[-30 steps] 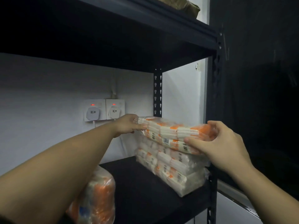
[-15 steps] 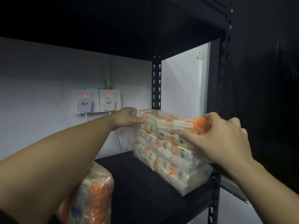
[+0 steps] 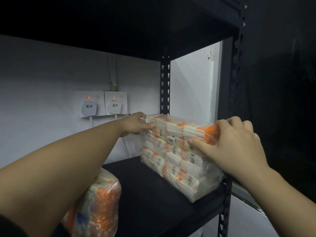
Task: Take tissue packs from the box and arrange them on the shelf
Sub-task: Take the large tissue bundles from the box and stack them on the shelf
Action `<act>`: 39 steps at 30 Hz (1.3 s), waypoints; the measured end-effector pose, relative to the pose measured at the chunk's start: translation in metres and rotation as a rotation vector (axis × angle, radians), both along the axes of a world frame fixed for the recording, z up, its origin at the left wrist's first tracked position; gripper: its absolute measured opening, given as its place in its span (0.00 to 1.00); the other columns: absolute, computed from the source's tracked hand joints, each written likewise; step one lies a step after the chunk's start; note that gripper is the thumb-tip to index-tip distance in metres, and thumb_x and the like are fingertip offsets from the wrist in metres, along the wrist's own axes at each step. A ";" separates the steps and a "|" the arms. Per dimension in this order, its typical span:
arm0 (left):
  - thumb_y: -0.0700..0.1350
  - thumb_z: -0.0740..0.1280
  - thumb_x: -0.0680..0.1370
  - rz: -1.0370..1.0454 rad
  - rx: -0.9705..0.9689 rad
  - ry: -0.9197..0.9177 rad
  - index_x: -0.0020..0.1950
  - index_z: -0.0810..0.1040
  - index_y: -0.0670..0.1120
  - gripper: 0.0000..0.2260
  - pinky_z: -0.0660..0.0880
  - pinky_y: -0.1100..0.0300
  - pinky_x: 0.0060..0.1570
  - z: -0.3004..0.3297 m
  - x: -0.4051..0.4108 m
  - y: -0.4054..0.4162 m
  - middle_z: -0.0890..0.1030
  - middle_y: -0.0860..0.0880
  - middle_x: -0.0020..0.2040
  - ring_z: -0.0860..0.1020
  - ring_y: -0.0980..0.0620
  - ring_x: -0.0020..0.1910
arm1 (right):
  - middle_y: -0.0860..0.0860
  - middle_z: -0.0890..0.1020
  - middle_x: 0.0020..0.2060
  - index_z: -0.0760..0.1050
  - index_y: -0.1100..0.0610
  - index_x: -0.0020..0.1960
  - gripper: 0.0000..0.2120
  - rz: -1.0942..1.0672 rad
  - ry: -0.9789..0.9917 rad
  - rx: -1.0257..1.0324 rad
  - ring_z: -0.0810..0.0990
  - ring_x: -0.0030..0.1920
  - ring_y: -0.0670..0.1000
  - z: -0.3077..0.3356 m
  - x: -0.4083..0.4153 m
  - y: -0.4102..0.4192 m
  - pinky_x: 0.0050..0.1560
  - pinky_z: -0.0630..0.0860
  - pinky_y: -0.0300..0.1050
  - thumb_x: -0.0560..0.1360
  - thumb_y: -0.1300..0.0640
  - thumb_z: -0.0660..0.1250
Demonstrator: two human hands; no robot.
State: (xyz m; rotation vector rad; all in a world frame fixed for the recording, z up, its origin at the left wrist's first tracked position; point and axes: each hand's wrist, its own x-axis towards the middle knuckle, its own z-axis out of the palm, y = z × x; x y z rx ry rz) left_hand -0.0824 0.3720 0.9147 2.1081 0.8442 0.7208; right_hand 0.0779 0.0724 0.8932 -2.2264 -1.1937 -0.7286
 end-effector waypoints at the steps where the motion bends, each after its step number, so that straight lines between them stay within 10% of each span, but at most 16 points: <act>1: 0.53 0.77 0.75 0.010 0.003 0.011 0.65 0.75 0.48 0.23 0.76 0.45 0.67 0.003 -0.001 -0.001 0.82 0.47 0.62 0.80 0.48 0.63 | 0.50 0.75 0.65 0.71 0.48 0.71 0.51 0.016 -0.001 0.015 0.72 0.63 0.53 0.001 0.000 -0.001 0.59 0.75 0.54 0.62 0.14 0.50; 11: 0.60 0.75 0.75 0.076 0.080 0.189 0.73 0.71 0.49 0.31 0.76 0.48 0.67 0.021 -0.041 -0.014 0.79 0.47 0.64 0.78 0.48 0.63 | 0.47 0.74 0.70 0.69 0.44 0.74 0.40 0.165 -0.043 0.064 0.70 0.69 0.53 -0.001 -0.002 -0.003 0.67 0.71 0.58 0.70 0.22 0.61; 19: 0.61 0.73 0.76 0.126 0.270 0.271 0.67 0.76 0.53 0.23 0.77 0.56 0.63 0.002 -0.103 -0.060 0.83 0.56 0.59 0.81 0.55 0.59 | 0.45 0.83 0.52 0.84 0.49 0.55 0.21 0.516 -0.259 0.232 0.74 0.59 0.50 -0.032 -0.058 0.005 0.60 0.71 0.55 0.76 0.36 0.63; 27: 0.61 0.72 0.77 0.201 0.388 0.407 0.52 0.84 0.55 0.12 0.79 0.53 0.60 -0.017 -0.209 -0.090 0.85 0.58 0.51 0.82 0.57 0.54 | 0.39 0.79 0.57 0.78 0.44 0.64 0.31 0.784 0.096 0.032 0.74 0.59 0.44 -0.072 -0.144 0.021 0.60 0.75 0.49 0.72 0.26 0.56; 34: 0.50 0.65 0.83 0.240 0.145 0.160 0.61 0.82 0.56 0.09 0.71 0.66 0.59 -0.057 -0.260 -0.114 0.81 0.60 0.60 0.76 0.64 0.59 | 0.40 0.79 0.60 0.69 0.40 0.67 0.27 0.909 0.478 -0.013 0.79 0.53 0.38 -0.096 -0.178 0.027 0.44 0.79 0.33 0.73 0.40 0.76; 39: 0.51 0.76 0.72 0.283 0.051 0.077 0.70 0.71 0.60 0.28 0.79 0.56 0.54 -0.080 -0.267 -0.115 0.76 0.51 0.64 0.80 0.53 0.59 | 0.43 0.83 0.53 0.69 0.39 0.61 0.21 0.846 0.718 0.103 0.84 0.46 0.41 -0.096 -0.174 0.024 0.41 0.82 0.39 0.74 0.45 0.76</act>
